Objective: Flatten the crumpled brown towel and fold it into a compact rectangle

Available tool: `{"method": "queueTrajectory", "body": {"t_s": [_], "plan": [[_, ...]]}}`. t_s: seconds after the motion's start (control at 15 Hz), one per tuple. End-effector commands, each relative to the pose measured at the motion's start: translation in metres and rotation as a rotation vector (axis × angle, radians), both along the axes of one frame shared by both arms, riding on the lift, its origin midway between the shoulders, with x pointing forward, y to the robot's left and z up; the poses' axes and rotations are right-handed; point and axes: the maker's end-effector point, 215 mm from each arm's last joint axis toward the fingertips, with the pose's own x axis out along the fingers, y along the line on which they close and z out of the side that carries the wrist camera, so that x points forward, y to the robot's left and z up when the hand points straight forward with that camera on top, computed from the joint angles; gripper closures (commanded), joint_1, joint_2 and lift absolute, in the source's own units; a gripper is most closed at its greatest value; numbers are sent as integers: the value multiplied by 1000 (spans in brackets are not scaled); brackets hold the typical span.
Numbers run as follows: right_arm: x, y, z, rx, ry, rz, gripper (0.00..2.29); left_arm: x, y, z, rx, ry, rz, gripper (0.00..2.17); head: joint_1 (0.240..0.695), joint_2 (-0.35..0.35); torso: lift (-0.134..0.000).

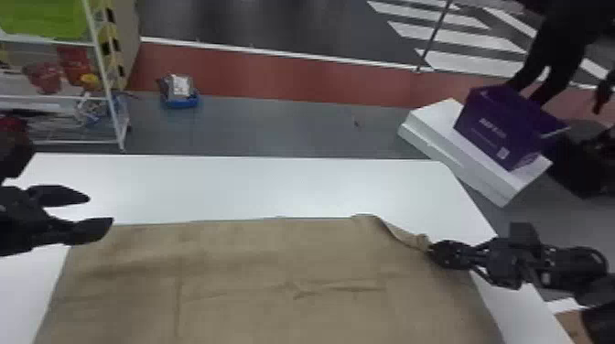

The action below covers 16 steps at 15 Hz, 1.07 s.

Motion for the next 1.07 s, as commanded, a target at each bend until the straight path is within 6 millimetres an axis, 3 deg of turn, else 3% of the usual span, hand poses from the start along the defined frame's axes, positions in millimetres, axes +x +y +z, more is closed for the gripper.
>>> {"method": "queueTrajectory", "body": {"t_s": [0.0, 0.4, 0.53, 1.0], "plan": [[0, 1, 1, -1, -8, 4, 1102, 9, 4, -10, 43, 50, -8, 478, 695, -270, -124], [2, 2, 3, -3, -17, 6, 1102, 13, 2, -32, 125, 140, -42, 481, 695, -263, -124], [2, 2, 3, -3, -17, 6, 1099, 15, 5, -40, 162, 159, -40, 643, 695, -261, -124], [-2, 2, 3, -5, -20, 13, 1102, 19, 8, -51, 180, 188, -34, 643, 695, -253, -124]]}}
